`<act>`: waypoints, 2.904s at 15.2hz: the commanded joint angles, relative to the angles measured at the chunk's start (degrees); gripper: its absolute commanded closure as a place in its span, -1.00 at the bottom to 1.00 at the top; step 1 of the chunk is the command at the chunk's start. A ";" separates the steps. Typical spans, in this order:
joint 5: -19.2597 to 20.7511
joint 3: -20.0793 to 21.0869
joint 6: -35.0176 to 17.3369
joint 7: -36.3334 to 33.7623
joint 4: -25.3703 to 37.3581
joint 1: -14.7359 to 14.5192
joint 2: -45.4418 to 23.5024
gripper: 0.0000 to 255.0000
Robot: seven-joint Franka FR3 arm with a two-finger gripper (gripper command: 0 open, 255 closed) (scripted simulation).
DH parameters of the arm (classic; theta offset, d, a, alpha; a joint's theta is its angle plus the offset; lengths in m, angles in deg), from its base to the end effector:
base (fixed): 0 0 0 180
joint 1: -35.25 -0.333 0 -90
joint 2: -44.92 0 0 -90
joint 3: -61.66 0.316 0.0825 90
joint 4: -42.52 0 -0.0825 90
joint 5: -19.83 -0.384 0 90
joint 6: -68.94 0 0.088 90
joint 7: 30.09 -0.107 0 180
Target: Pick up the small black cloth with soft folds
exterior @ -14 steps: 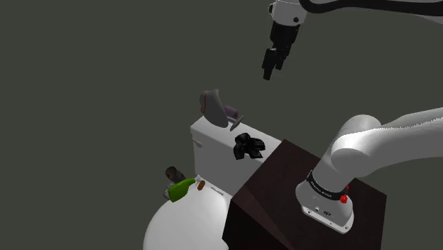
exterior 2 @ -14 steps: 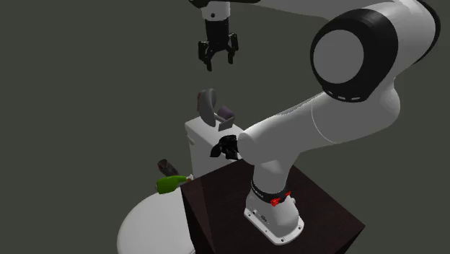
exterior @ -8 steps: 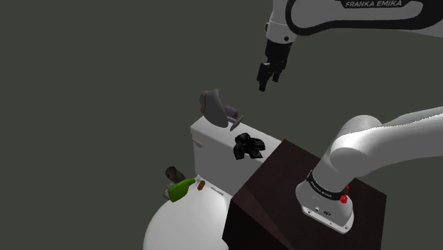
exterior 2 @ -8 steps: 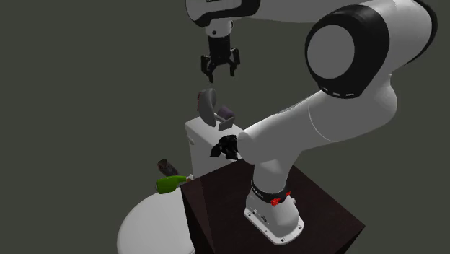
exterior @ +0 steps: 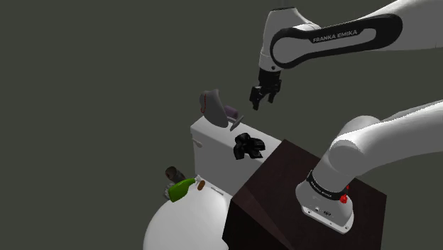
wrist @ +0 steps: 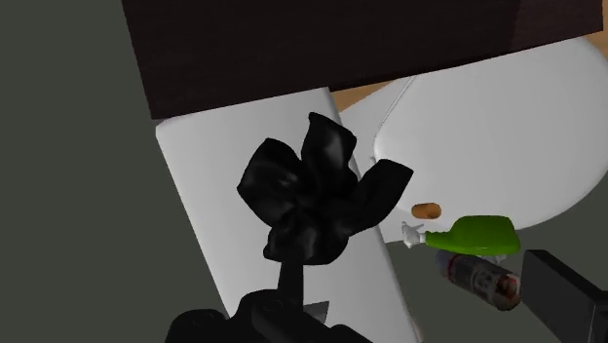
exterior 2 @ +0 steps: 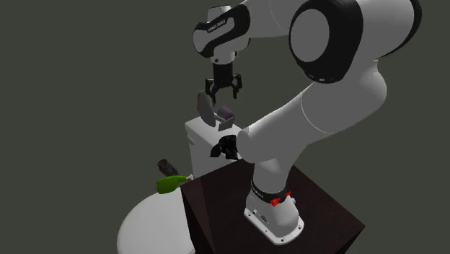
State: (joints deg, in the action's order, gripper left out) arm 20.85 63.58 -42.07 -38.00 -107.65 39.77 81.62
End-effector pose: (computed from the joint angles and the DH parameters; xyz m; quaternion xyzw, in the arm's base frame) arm 0.3453 -0.0169 0.4476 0.9954 -0.0917 -0.0208 0.0192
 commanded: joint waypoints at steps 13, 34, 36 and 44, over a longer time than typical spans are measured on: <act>-4.29 -2.67 -29.38 -7.75 -10.13 4.15 -24.04 -1.00; -15.91 -2.01 -50.09 -3.45 -8.20 5.04 -49.10 1.00; -15.99 -1.96 -50.22 -3.39 -8.15 5.07 -49.27 1.00; -13.26 -3.36 -45.62 -5.67 -9.38 4.32 -43.38 1.00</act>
State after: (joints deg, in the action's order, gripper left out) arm 7.05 60.46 -88.63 -43.24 -116.87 44.19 37.16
